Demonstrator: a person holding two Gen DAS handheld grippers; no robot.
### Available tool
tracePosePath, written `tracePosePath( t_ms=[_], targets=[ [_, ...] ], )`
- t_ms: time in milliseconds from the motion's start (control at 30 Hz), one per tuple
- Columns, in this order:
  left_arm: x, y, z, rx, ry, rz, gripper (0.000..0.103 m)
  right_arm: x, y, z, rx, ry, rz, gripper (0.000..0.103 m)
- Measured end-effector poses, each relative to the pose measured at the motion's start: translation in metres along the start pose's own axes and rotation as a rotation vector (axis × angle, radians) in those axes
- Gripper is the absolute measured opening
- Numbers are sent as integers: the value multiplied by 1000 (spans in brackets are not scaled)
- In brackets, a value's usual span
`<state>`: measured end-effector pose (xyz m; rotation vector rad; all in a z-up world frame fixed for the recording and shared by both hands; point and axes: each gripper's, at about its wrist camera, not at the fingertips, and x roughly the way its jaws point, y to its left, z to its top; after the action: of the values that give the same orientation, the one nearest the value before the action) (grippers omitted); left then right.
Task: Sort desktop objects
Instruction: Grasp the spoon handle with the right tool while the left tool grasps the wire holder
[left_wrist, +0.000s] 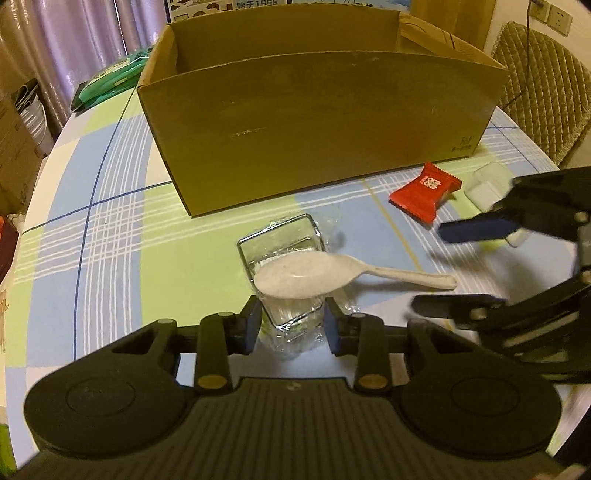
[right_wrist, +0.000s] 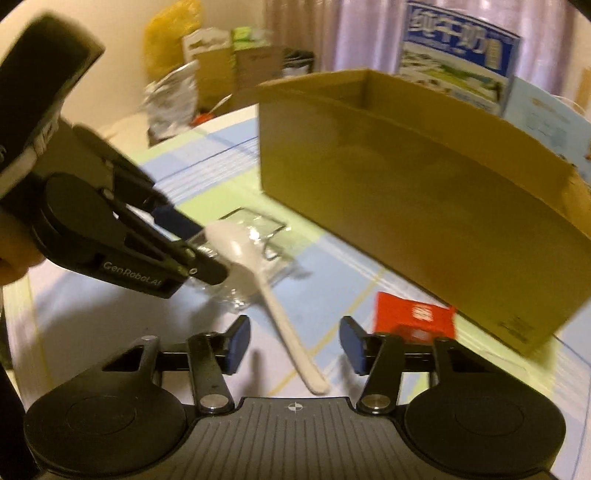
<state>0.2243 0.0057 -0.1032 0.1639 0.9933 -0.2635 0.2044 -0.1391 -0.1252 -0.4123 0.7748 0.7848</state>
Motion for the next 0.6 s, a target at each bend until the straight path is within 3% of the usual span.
tracePosePath(
  t_ms=[267, 300, 333, 433, 600],
  targets=[
    [1, 8, -2, -30, 11, -15, 34, 30, 17, 13, -99, -1, 17, 23],
    [2, 8, -2, -33, 9, -14, 37, 32, 18, 14, -101, 2, 17, 13],
    [2, 9, -2, -37, 7, -8, 39, 33, 19, 14, -101, 5, 10, 9],
    [2, 14, 0, -58, 0, 3, 43, 27, 16, 15, -53, -7, 0, 0],
    [6, 14, 2, -79, -5, 4, 46, 9, -6, 17, 122, -20, -1, 0]
  ],
)
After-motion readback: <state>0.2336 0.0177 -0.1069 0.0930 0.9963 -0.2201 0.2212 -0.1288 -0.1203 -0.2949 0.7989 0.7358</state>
